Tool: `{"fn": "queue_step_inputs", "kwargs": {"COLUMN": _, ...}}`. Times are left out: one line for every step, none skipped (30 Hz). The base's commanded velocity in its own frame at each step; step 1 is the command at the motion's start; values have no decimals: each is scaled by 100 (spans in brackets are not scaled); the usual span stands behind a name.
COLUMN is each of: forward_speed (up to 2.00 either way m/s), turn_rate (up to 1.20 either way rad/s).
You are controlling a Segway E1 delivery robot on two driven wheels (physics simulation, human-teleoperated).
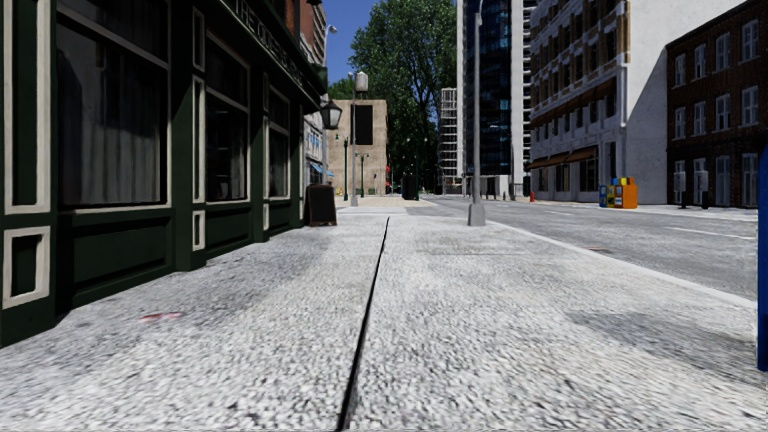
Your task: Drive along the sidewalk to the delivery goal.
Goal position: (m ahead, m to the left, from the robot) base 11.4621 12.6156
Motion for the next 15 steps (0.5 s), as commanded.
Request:
{"fn": "queue_step_inputs", "kwargs": {"forward_speed": 200, "turn_rate": -120}}
{"fn": "queue_step_inputs", "kwargs": {"forward_speed": 200, "turn_rate": -120}}
{"fn": "queue_step_inputs", "kwargs": {"forward_speed": 200, "turn_rate": 0}}
{"fn": "queue_step_inputs", "kwargs": {"forward_speed": 200, "turn_rate": 0}}
{"fn": "queue_step_inputs", "kwargs": {"forward_speed": 200, "turn_rate": 0}}
{"fn": "queue_step_inputs", "kwargs": {"forward_speed": 200, "turn_rate": 0}}
{"fn": "queue_step_inputs", "kwargs": {"forward_speed": 200, "turn_rate": 0}}
{"fn": "queue_step_inputs", "kwargs": {"forward_speed": 200, "turn_rate": 0}}
{"fn": "queue_step_inputs", "kwargs": {"forward_speed": 200, "turn_rate": 0}}
{"fn": "queue_step_inputs", "kwargs": {"forward_speed": 200, "turn_rate": 0}}
{"fn": "queue_step_inputs", "kwargs": {"forward_speed": 200, "turn_rate": 0}}
{"fn": "queue_step_inputs", "kwargs": {"forward_speed": 200, "turn_rate": 0}}
{"fn": "queue_step_inputs", "kwargs": {"forward_speed": 200, "turn_rate": 0}}
{"fn": "queue_step_inputs", "kwargs": {"forward_speed": 200, "turn_rate": 0}}
{"fn": "queue_step_inputs", "kwargs": {"forward_speed": 200, "turn_rate": 0}}
